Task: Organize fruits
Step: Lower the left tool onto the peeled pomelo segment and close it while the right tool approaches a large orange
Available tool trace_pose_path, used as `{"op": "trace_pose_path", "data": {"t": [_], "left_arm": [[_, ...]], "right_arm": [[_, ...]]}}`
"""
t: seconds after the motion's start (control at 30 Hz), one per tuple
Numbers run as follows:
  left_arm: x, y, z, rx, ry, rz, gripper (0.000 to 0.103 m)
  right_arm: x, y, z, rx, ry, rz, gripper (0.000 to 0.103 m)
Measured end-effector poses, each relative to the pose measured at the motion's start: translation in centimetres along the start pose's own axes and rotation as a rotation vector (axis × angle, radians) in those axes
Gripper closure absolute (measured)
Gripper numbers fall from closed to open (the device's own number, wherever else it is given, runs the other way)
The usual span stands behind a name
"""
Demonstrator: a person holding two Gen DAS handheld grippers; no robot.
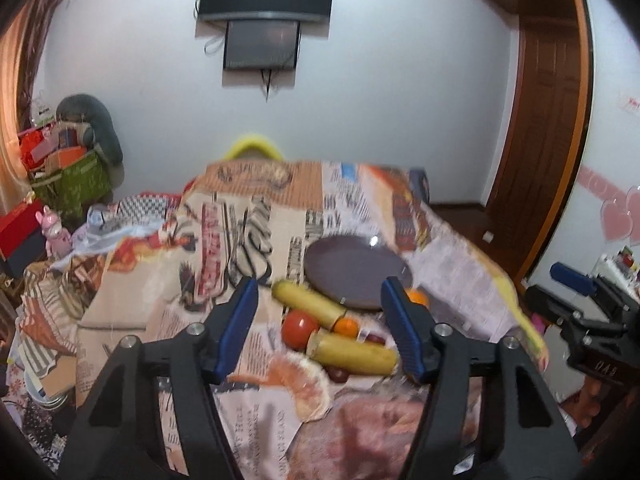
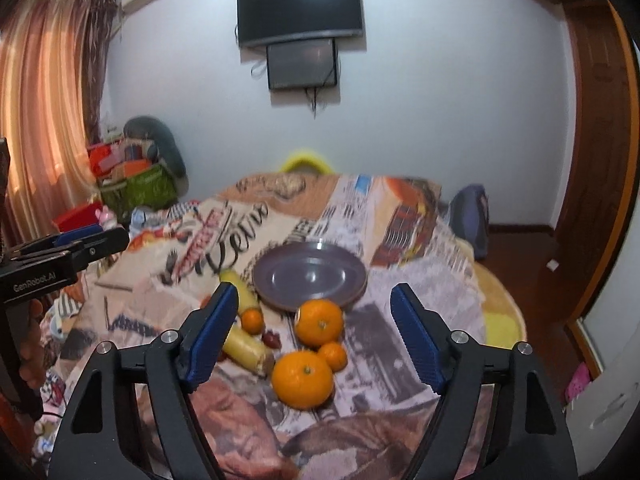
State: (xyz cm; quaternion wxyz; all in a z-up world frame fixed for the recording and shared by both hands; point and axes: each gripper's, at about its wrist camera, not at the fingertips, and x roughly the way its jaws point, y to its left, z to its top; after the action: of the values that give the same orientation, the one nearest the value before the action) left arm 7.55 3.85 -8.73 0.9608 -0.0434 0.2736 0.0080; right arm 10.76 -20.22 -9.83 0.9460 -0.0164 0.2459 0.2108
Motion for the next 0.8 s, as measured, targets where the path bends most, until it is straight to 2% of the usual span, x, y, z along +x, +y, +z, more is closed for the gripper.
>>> {"op": "trace_pose_path", "data": {"t": [0.3, 0.8], "left_arm": [[5.1, 2.3, -3.6, -0.025, 0.202, -0.001, 0.041], [10.9, 2.5, -8.0, -0.081, 0.437, -0.049, 0.040]], "right_arm": [[3.5, -0.4, -2.2, -0.004, 0.169, 0.004, 0.027], [9.6, -0.5, -5.9, 0.024, 0.376, 0.056, 0.027]]}}
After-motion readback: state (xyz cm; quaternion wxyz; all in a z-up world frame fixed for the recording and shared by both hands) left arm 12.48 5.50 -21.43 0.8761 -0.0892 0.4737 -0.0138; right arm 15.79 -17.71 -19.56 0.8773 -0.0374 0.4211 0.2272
